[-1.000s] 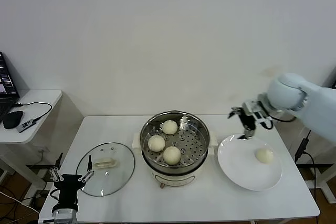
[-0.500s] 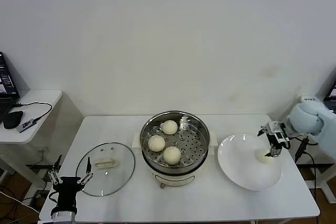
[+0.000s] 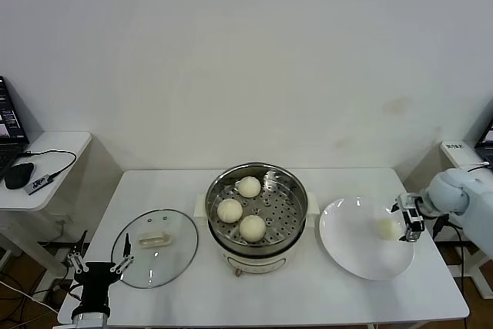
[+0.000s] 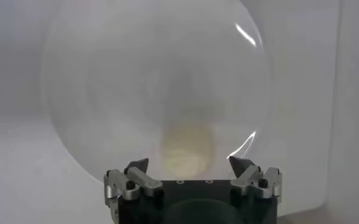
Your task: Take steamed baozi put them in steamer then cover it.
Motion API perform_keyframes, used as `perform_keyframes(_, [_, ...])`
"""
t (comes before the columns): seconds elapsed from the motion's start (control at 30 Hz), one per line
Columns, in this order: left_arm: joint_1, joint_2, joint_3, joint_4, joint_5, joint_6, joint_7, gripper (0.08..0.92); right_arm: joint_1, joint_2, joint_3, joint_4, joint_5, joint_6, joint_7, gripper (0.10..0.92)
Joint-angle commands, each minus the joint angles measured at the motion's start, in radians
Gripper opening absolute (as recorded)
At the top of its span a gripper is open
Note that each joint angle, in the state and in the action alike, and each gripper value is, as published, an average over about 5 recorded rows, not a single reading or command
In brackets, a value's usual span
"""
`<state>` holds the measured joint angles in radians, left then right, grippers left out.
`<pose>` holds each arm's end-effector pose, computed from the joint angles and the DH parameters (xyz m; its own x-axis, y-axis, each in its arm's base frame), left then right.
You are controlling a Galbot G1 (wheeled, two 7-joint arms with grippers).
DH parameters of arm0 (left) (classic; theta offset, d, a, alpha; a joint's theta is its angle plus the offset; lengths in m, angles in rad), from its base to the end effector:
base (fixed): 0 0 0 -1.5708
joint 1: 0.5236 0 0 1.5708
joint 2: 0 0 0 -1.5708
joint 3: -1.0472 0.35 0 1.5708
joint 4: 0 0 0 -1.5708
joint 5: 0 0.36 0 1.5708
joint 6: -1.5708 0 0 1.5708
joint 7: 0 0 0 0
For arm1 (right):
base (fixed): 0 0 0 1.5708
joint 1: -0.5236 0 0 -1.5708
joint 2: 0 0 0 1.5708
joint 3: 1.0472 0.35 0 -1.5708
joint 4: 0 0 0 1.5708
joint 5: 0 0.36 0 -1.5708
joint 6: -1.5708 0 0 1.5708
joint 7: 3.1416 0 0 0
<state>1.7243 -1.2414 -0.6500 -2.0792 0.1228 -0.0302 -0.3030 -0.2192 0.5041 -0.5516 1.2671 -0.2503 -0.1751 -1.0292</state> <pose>0.1476 0.0940 -0.3143 -0.9794 -0.2017 -0.0080 -0.1827 0.8693 0.4592 0.4682 -0.2548 -0.2081 -0.2738 0.0296 0.9613 -0.9614 0.0183 -0.2744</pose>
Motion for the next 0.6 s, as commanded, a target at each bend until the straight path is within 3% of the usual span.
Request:
perform_keyframes(0.03, [-0.001,0.000,0.000,0.003,0.000,0.000,0.000,0.823,-0.063,0.087,0.064,-0.113,-0.053,0.006,0.020,0.823])
perform_keyframes(0.6, [-0.002,-0.001,0.000,0.010,-0.004,0.000,0.000,0.823,-0.040,0.123,0.051,-0.140,-0.074,-0.011,0.012,0.731])
